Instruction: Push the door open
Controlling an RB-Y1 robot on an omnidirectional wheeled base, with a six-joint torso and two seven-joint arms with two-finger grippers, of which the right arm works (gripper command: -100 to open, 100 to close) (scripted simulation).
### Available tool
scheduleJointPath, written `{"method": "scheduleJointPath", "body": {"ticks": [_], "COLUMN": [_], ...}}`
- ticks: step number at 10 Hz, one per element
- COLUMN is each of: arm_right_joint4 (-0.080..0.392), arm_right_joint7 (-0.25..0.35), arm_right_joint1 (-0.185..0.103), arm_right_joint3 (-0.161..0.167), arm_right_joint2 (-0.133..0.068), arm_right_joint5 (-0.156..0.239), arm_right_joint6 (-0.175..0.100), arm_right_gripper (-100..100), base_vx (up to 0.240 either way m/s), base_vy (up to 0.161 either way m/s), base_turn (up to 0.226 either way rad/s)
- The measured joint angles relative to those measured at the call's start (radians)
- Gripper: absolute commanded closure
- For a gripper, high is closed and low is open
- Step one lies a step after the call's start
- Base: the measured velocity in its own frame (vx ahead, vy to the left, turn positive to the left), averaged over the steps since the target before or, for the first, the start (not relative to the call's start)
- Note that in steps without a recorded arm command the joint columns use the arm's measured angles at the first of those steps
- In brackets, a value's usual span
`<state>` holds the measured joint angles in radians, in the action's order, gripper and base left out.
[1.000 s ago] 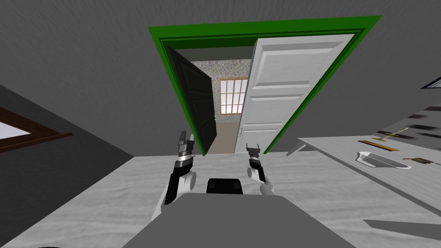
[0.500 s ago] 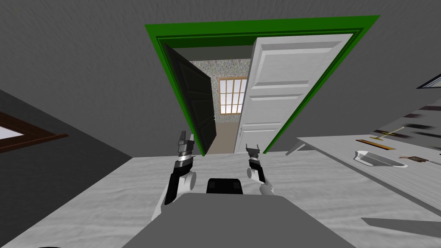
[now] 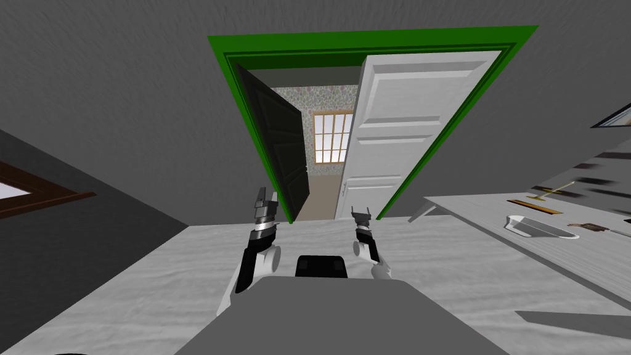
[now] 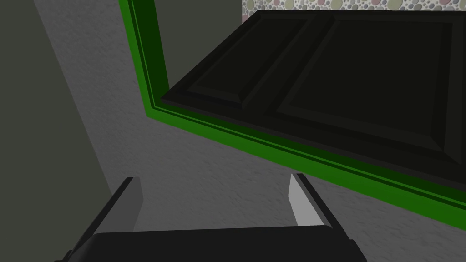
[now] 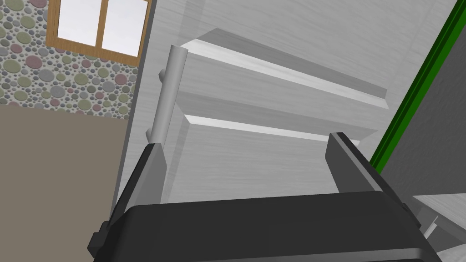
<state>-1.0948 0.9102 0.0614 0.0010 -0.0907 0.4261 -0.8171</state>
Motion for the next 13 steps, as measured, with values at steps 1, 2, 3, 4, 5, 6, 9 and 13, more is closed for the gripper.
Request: {"method": "scheduleJointPath", "body": {"ticks": [1, 2, 3, 4, 5, 6, 9, 13], "arm_right_joint4": [0.002, 0.006, 0.006, 0.006, 0.007, 0.007, 0.007, 0.021], "arm_right_joint7": [0.010, 0.014, 0.016, 0.016, 0.017, 0.017, 0.017, 0.051], "arm_right_joint1": [0.003, 0.003, 0.003, 0.004, 0.004, 0.004, 0.004, 0.012], "arm_right_joint3": [0.006, 0.008, 0.009, 0.009, 0.009, 0.009, 0.009, 0.032], "arm_right_joint2": [0.002, 0.002, 0.002, 0.002, 0.002, 0.002, 0.002, 0.004], "arm_right_joint5": [0.002, 0.003, 0.003, 0.003, 0.003, 0.003, 0.003, 0.009], "arm_right_joint6": [0.003, 0.002, 0.001, 0.001, 0.001, 0.001, 0.001, 0.003], "arm_right_gripper": [-100, -100, -100, -100, -100, -100, -100, -100], "base_vx": [0.004, -0.007, 0.011, 0.000, 0.000, -0.009, 0.005, 0.010], "base_vy": [-0.004, 0.007, -0.007, 0.000, 0.000, 0.009, -0.005, -0.010], "base_turn": [-0.014, 0.023, -0.021, 0.000, 0.000, 0.030, -0.018, -0.032]}}
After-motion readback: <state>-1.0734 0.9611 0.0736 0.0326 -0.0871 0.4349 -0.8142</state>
